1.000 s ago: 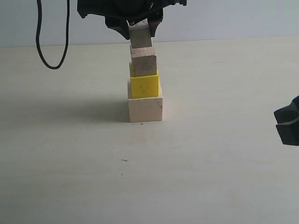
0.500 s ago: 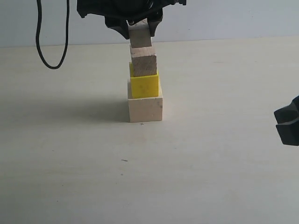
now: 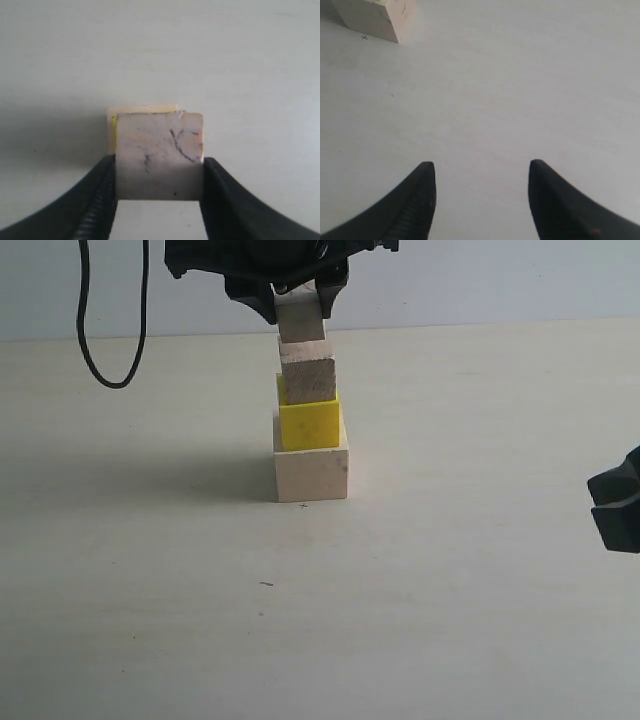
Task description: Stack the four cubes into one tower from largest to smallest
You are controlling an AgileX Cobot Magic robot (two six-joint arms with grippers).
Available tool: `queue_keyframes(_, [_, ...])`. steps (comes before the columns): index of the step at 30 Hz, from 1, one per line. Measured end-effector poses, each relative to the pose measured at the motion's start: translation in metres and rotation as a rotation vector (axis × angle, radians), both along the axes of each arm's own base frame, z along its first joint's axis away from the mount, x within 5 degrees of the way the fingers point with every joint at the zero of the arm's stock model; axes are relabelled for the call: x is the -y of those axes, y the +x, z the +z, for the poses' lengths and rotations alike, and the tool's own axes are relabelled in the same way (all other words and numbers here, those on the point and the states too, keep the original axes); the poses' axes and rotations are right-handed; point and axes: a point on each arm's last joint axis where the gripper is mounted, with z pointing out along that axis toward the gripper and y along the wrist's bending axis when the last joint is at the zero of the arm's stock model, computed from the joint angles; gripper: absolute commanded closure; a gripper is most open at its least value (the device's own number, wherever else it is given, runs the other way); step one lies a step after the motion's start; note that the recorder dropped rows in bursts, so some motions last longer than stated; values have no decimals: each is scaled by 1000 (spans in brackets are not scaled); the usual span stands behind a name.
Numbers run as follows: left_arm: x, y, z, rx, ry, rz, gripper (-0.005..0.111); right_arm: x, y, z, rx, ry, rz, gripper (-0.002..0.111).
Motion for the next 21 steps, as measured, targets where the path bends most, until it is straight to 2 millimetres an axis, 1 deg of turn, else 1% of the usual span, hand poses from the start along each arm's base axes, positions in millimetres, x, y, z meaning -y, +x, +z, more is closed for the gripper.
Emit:
queue_keyframes(8, [0,0,-1,-4,2,2,107,0,0,0,0,0,0,55])
queue_keyframes(14, [-1,-1,-12,-30,29,2,107,0,0,0,0,0,0,55])
queue_keyframes(21, [1,-2,-12,-29,29,-2,107,0,0,0,0,0,0,55])
